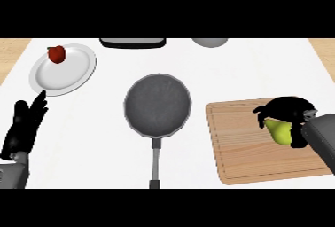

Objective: Pick the pear from the cutting board and place it in the pan

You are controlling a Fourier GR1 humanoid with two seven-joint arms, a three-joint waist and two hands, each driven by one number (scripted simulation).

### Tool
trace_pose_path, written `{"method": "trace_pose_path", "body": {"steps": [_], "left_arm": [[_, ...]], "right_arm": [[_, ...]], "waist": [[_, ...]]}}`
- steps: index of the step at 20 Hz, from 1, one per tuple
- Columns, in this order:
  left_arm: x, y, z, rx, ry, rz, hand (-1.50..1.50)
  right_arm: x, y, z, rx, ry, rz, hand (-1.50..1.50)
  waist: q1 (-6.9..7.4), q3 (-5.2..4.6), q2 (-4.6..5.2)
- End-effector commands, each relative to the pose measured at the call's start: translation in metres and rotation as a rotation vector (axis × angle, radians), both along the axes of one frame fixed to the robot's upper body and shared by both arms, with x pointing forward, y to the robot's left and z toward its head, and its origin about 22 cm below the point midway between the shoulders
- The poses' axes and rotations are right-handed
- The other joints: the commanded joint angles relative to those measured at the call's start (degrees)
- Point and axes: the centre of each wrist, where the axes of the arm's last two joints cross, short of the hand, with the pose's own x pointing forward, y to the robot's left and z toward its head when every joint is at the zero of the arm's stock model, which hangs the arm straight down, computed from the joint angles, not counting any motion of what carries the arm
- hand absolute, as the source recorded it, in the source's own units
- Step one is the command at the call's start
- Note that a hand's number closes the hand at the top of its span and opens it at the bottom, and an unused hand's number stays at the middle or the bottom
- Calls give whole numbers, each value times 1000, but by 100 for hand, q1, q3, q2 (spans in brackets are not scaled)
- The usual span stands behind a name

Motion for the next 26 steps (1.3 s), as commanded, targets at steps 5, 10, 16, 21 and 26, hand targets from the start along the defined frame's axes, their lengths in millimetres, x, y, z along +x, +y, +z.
{"method": "trace_pose_path", "body": {"steps": [5, 10, 16, 21, 26], "left_arm": [[-6, -4, -1, -2, 5, 5, 0], [-13, 2, -8, -11, -2, 16, 0], [-7, 6, -6, 10, 13, 36, 0], [-8, -5, -6, -5, 5, 14, 0], [-5, -13, -6, -10, 6, 18, 0]], "right_arm": [[-8, 0, -14, 39, -54, 65, 150], [0, -22, 11, 79, -38, -3, 150], [7, -24, 19, 338, -472, -120, 150], [13, -7, 48, 608, -723, -55, 150], [1, -16, 63, 860, -840, -1, 150]], "waist": [[-37, 28, 16], [-47, 27, 16], [-157, 33, 9], [-158, 32, -24], [-149, 32, -6]]}}
